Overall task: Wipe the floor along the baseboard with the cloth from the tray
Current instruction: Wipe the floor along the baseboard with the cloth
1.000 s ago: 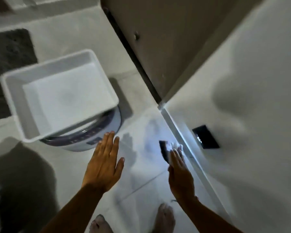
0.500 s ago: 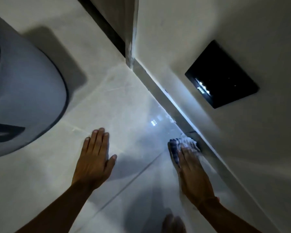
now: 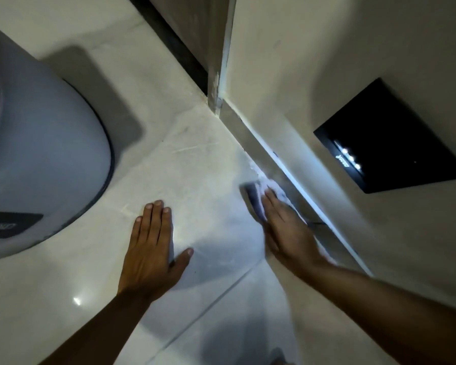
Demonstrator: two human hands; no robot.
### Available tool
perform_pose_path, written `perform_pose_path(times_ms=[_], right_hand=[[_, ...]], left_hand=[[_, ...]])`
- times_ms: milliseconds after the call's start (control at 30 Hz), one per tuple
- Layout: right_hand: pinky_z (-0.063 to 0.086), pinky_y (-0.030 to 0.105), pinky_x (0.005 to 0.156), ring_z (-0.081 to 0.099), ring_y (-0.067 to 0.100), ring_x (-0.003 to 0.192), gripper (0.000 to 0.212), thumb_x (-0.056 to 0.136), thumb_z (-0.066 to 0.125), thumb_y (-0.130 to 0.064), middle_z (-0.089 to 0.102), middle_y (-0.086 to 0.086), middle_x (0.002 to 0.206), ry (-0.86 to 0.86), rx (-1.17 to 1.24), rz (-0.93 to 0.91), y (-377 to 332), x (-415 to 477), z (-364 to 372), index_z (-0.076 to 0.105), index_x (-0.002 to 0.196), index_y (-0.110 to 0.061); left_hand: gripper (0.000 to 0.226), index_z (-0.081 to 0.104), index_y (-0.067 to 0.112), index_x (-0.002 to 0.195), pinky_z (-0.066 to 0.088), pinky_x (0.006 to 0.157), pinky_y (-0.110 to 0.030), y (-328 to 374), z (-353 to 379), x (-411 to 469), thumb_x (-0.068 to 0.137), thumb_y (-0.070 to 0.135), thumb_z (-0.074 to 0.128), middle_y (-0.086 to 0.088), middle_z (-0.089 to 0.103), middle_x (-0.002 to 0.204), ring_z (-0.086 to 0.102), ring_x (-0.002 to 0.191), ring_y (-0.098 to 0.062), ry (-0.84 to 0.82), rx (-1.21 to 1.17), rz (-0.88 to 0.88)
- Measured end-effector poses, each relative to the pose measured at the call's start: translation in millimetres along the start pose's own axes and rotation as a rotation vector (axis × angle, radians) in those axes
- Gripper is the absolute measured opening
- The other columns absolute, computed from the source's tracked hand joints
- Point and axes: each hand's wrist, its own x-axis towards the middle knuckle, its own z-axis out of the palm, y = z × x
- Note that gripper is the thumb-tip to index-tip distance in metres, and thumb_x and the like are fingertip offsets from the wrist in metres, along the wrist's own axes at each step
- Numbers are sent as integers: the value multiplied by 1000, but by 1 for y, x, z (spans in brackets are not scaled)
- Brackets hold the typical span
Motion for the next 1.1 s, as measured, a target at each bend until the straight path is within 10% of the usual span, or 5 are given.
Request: perform_pose_path(times_ms=[433, 633, 867, 1100], right_hand=[[30, 33, 118, 35, 19, 144, 58, 92, 42, -6, 37, 2, 157, 123, 115, 109, -40, 90, 21, 36, 149, -17], [36, 34, 115, 31, 8, 144, 59, 99, 40, -11, 28, -8, 160, 1, 108, 142, -16, -13, 1, 23, 153, -26], [20, 26, 118, 35, 17, 144, 66, 91, 46, 0, 37, -1, 157, 177, 67, 196, -85, 182, 26, 31, 151, -23], [0, 11, 115, 16, 2, 148, 50, 104, 24, -24, 19, -18, 161, 68, 131, 96, -49, 118, 14, 19, 153, -32]], left_hand=[[96, 14, 3, 156, 14, 125, -50, -6, 3, 24, 89, 65, 42, -19, 12, 166, 5, 155, -32, 36, 13, -41], [97, 12, 4, 156, 17, 124, -52, -4, -1, 28, 88, 68, 40, -17, 10, 167, 3, 155, -31, 5, -30, -78], [104, 13, 4, 156, 10, 125, -50, -2, -2, 36, 84, 78, 25, -19, 10, 166, 4, 155, -34, -30, 51, -82], [101, 12, 3, 156, 10, 125, -49, 11, -1, 39, 86, 72, 36, -18, 8, 167, 2, 155, -32, -30, 35, -39]])
